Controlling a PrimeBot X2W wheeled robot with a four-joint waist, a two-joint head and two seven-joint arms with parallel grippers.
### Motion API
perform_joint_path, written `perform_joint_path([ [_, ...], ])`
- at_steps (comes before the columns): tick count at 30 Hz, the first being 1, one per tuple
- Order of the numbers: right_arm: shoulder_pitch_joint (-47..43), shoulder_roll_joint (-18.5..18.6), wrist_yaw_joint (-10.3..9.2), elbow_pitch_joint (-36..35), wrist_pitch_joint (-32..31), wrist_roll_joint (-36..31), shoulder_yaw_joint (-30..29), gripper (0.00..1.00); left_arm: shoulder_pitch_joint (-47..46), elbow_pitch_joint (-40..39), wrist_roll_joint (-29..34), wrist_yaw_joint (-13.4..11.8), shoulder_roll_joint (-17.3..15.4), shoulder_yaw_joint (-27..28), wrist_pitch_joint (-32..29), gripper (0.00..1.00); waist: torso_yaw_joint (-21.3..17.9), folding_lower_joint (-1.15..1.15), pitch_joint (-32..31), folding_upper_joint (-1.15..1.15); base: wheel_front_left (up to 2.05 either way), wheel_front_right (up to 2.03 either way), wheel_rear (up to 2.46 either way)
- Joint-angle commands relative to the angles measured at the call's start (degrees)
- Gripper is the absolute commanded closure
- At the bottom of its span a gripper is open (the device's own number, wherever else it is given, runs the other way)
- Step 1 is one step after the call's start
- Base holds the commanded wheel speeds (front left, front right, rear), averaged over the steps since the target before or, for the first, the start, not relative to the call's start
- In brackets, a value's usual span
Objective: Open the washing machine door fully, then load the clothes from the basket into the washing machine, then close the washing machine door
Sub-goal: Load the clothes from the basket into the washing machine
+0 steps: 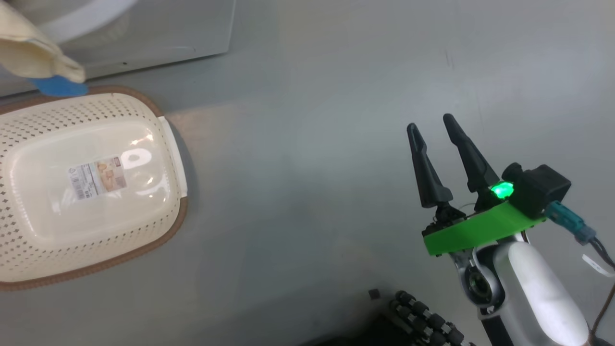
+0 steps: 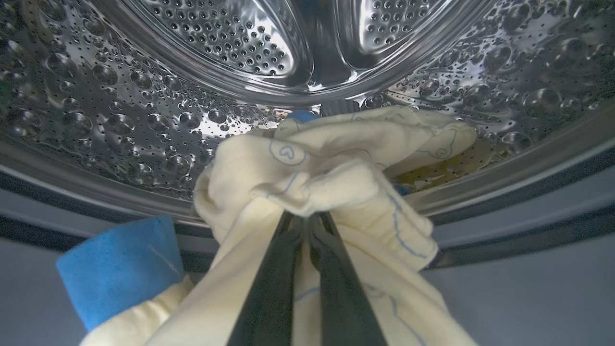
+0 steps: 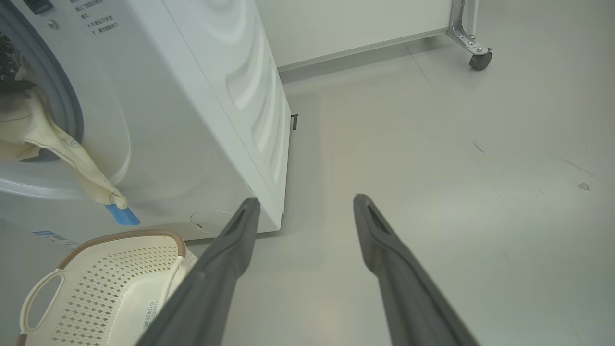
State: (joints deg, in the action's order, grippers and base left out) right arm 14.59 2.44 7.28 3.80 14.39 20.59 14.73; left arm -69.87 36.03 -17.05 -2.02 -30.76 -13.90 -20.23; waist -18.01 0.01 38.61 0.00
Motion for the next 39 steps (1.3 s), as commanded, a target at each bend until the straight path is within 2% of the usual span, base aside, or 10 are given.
perform_joint_path([
  [1, 0.3, 0.4, 0.21, -2.0, 0.6, 0.4, 1.0, 0.0, -2.5, -1.7, 0.5, 0.0, -3.5, 1.5, 0.0, 1.0, -0.8, -0.01, 1.2, 0.0, 0.0, 0.0, 0.0],
  [11, 2.4, 0.4, 0.21, -3.8, 0.6, 1.9, 2.7, 0.0, -12.3, 1.3, 3.4, 0.7, -5.4, -0.2, 4.1, 1.0, -2.5, -0.01, 4.3, 0.0, 0.0, 0.0, 0.0],
  [16, 3.0, 0.4, 0.21, -3.8, 0.6, 2.7, 3.4, 0.0, -16.1, 1.7, 5.7, 0.8, -6.5, -1.4, 10.3, 1.0, -3.2, -0.01, 5.8, 0.0, 0.0, 0.0, 0.0],
  [20, 3.4, 0.4, 0.21, -3.9, 0.6, 3.1, 3.7, 0.0, -17.5, 1.4, 6.7, 0.7, -7.1, -1.7, 17.7, 1.0, -3.6, -0.01, 6.8, 0.0, 0.0, 0.0, 0.0],
  [24, 3.7, 0.4, 0.21, -3.7, 0.6, 3.3, 3.8, 0.0, -17.7, 4.3, 5.3, 0.3, -6.3, -0.9, 18.5, 1.0, -3.6, -0.01, 7.3, 0.0, 0.0, 0.0, 0.0],
  [25, 3.8, 0.4, 0.21, -3.7, 0.6, 3.3, 3.9, 0.0, -17.7, 4.9, 4.8, 0.2, -6.0, -0.7, 18.3, 0.63, -3.7, -0.01, 7.4, 0.0, 0.0, 0.0, 0.0],
  [26, 3.9, 0.4, 0.21, -3.6, 0.6, 3.3, 3.9, 0.0, -17.6, 5.2, 4.4, 0.1, -5.8, -0.5, 18.2, 0.0, -3.6, -0.01, 7.5, 0.0, 0.0, 0.0, 0.0],
  [34, 4.4, 0.4, 0.21, -3.4, 0.6, 2.6, 2.9, 0.0, -14.5, 5.7, 1.8, -1.6, -3.9, 0.0, 13.5, 0.0, -1.8, -0.01, 7.1, 0.0, 0.0, 0.0, 0.0],
  [39, 4.2, 0.4, 0.21, -3.3, 0.6, 1.9, 2.1, 0.0, -12.0, 3.6, 1.0, -2.4, -3.4, 0.0, 12.7, 0.0, -0.5, -0.01, 6.4, 0.0, 0.0, 0.0, 0.0],
])
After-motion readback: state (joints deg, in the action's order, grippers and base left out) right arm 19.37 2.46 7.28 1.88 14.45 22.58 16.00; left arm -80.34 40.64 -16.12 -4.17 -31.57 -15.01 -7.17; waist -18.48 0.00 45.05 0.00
